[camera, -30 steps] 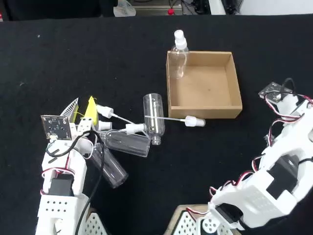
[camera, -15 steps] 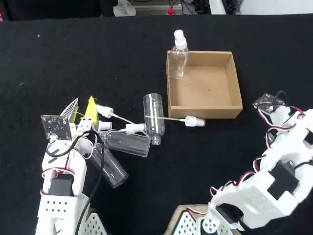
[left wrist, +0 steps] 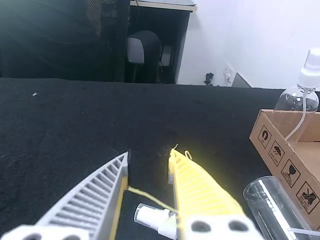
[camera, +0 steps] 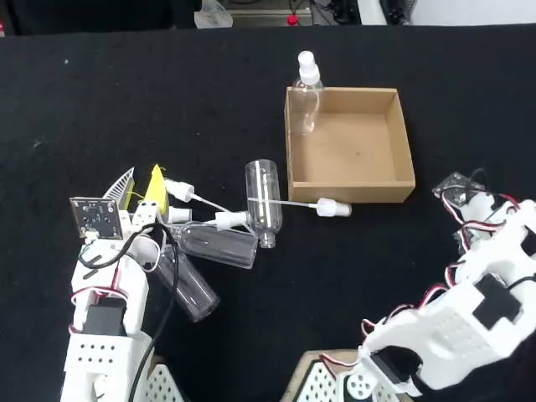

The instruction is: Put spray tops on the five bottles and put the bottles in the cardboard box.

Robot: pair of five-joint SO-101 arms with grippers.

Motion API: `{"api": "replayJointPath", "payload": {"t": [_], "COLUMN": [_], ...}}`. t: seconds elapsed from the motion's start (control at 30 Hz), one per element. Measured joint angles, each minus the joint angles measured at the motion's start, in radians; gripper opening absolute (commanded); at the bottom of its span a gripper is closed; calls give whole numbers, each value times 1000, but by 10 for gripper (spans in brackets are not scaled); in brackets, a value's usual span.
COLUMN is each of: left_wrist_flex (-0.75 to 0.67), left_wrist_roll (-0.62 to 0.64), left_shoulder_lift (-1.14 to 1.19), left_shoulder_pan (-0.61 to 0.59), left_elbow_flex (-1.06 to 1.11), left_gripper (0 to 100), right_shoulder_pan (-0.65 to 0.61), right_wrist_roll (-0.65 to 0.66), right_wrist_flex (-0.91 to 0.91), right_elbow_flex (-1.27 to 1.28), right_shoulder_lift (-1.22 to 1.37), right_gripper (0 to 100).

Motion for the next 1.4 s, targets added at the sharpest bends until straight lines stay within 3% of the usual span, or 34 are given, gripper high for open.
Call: {"api": "replayJointPath", "payload": {"t": [0.2, 0.5, 0.7, 0.83, 0.97, 1.2, 1.4], "left_wrist_flex": [0, 0, 0, 0, 0, 0, 0], "left_wrist_roll": [0, 0, 0, 0, 0, 0, 0], "left_shoulder_lift": [0, 0, 0, 0, 0, 0, 0], "left_shoulder_pan": [0, 0, 0, 0, 0, 0, 0], "left_elbow_flex": [0, 0, 0, 0, 0, 0, 0], "left_gripper": [130, 130, 130, 130, 130, 130, 130], "right_shoulder_pan": [2, -48, -86, -89, -89, -107, -112], "right_wrist_roll": [-11, -397, -692, -853, -927, -957, -1151], "right_wrist_flex": [-6, 298, 304, 210, 78, -209, -543], "right_elbow_flex": [-5, -210, -281, -282, -213, 124, 419], "right_shoulder_lift": [3, -58, -61, -61, -64, -356, -589], "right_gripper": [5, 11, 11, 11, 11, 11, 11]}}
